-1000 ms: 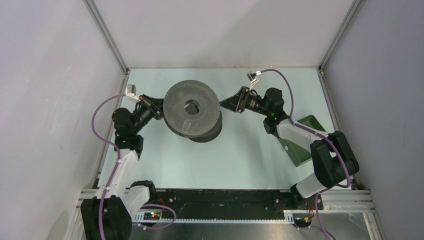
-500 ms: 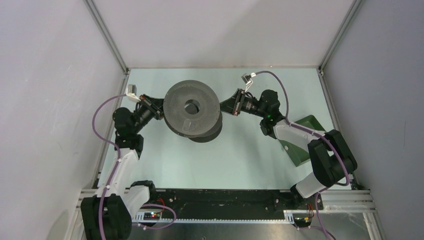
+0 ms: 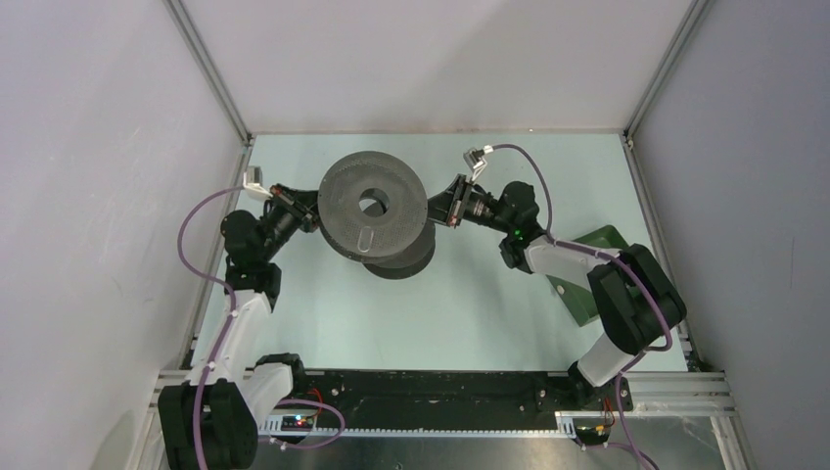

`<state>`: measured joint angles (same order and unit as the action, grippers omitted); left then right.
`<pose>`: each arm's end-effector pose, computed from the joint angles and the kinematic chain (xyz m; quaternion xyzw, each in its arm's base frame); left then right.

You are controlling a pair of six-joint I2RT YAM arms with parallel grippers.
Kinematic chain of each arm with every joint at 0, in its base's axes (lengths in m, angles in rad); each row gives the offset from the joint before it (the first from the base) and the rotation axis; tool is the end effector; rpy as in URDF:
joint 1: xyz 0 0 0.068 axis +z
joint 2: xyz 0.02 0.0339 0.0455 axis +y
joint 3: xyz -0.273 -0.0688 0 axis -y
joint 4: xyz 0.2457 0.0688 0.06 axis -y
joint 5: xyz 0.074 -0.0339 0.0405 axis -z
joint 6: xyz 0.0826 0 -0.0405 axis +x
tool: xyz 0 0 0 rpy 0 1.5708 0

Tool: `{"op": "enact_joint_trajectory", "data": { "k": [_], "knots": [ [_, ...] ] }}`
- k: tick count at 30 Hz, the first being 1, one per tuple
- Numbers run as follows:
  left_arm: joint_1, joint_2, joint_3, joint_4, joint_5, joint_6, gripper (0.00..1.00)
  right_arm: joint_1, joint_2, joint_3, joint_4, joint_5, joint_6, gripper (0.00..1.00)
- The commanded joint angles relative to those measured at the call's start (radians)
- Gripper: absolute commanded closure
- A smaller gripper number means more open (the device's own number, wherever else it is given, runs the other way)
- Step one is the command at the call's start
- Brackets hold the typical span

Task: Wrap the cables
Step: Place the cable reel at the center of the board.

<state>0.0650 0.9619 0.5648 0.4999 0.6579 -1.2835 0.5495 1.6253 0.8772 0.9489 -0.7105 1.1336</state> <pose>0.2550 -0.0340 0.3120 -0.2084 0.6450 -0.5796 0.4524 0.3042 0.2494 0.2902 -0.0872 0.6456 0.6880 0.3197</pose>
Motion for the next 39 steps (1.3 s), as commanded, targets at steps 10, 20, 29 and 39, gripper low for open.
{"op": "enact_joint_trajectory", "data": {
  "k": [10, 20, 29, 39],
  "knots": [
    [0.009, -0.043, -0.020, 0.074, -0.080, -0.046, 1.00, 0.065, 0.065, 0.006, 0.121, 0.143, 0.080, 1.00],
    [0.007, -0.049, -0.028, 0.074, -0.089, -0.050, 1.00, 0.083, 0.080, 0.006, 0.124, 0.197, 0.086, 1.00],
    [0.006, -0.049, -0.036, 0.074, -0.101, -0.051, 1.00, 0.110, 0.080, 0.006, 0.107, 0.229, 0.071, 1.00],
    [0.007, -0.053, -0.043, 0.074, -0.103, -0.054, 1.00, 0.077, 0.073, -0.004, 0.097, 0.208, 0.089, 0.87]
  ]
}}
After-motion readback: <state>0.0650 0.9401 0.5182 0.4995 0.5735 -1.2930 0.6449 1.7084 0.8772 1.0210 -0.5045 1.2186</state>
